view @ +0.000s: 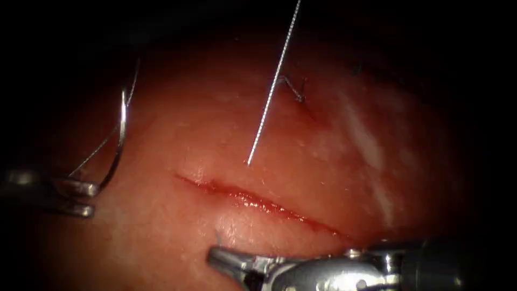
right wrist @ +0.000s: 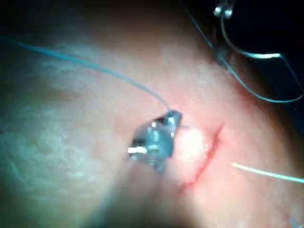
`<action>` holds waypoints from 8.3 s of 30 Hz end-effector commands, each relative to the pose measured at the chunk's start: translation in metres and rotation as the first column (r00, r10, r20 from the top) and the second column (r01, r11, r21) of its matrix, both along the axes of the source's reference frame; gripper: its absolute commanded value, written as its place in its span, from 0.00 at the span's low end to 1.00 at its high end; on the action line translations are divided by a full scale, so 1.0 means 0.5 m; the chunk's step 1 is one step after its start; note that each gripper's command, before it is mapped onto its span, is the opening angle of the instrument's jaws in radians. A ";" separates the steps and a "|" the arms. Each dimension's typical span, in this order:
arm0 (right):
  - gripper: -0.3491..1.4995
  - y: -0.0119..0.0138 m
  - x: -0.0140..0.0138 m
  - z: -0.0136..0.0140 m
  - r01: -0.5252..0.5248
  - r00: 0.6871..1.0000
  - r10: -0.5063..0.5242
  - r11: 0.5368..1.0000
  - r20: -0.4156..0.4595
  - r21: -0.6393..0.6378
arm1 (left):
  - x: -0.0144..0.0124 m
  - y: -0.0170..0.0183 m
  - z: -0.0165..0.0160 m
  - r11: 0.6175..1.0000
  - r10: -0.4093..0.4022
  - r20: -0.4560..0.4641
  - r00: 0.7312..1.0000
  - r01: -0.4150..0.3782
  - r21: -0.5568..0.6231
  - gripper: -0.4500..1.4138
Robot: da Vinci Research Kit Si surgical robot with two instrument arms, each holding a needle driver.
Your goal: Wound Closure
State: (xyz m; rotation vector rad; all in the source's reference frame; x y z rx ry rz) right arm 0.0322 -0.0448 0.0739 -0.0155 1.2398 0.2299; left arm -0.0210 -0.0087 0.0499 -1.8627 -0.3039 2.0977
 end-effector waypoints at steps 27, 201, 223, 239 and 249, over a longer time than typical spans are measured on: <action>0.00 -0.0149 -0.0116 -0.0108 0.028 1.000 -0.028 1.000 0.005 -0.011 | -0.0008 -0.0002 0.0015 1.000 0.000 0.001 1.000 0.000 -0.001 0.00; 0.75 0.0083 -0.0225 -0.0110 -0.248 0.959 0.245 0.969 0.142 0.004 | -0.0277 -0.0238 0.0161 0.885 0.209 -0.264 0.942 -0.297 -0.358 0.64; 0.72 0.0099 -0.0192 -0.0095 -0.202 0.977 0.199 0.979 0.079 0.022 | -0.0221 -0.0158 0.0155 0.898 0.139 -0.226 0.964 -0.219 -0.382 0.00; 0.72 0.0137 0.0032 0.0034 0.031 0.996 -0.038 0.995 -0.075 -0.093 | -0.0211 -0.0113 0.0186 0.910 0.155 -0.133 0.979 -0.194 -0.366 0.00; 0.55 0.0093 0.0052 0.0047 0.154 0.978 -0.167 0.982 -0.121 -0.114 | -0.0209 -0.0128 0.0177 0.891 0.259 -0.138 0.956 -0.291 -0.348 0.00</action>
